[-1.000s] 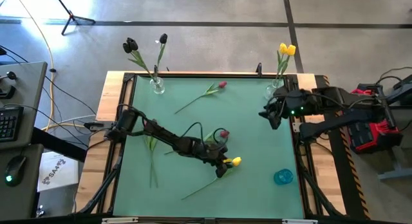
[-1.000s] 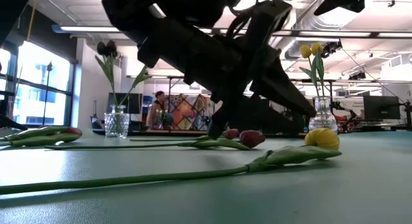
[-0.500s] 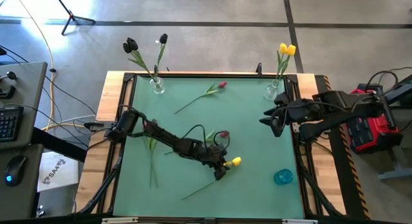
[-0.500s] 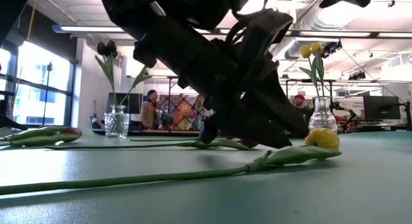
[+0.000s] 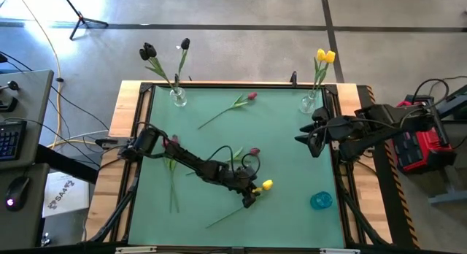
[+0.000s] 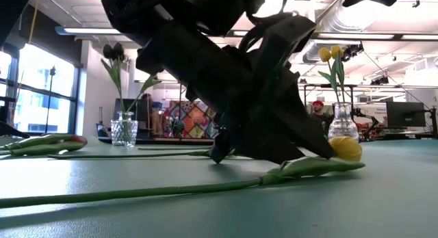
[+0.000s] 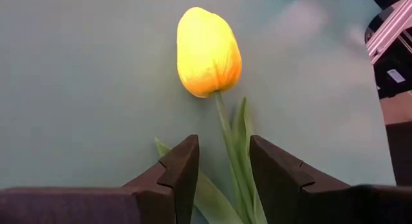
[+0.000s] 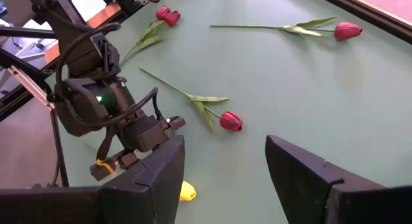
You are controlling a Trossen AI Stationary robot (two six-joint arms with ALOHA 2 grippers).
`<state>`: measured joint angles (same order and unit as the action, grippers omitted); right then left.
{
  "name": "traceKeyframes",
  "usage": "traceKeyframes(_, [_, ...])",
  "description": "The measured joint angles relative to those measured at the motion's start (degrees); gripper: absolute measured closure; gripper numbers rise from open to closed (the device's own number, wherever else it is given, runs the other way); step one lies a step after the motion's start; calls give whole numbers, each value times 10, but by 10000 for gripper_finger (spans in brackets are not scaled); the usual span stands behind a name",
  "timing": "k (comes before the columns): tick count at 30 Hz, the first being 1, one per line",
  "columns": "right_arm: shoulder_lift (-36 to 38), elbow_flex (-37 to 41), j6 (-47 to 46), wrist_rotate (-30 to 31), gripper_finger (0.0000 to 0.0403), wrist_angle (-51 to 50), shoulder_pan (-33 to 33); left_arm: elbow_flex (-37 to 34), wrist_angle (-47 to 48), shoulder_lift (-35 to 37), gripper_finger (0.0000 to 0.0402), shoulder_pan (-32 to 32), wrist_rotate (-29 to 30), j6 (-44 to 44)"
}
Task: Sort flowers into vase by color
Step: Put the yellow flower into the right transparent vase
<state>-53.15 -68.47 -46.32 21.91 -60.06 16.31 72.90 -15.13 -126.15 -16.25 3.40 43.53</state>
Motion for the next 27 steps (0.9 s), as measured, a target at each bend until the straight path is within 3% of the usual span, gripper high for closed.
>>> traceKeyframes(3, [0,0,-4,2,197,-10,9,0,-2,0,292,0,-1,-2])
traceKeyframes(12, [0,0,-19,21,197,-21,29,-1,-24,-1,395,-3,-32,-30])
traceKeyframes(20, [0,0,-49,36,197,-50,45,-1,-40,1,400,-3,9,-19])
traceKeyframes(27, [0,0,-107,52,197,-70,70,0,-154,18,401,8,77,-16])
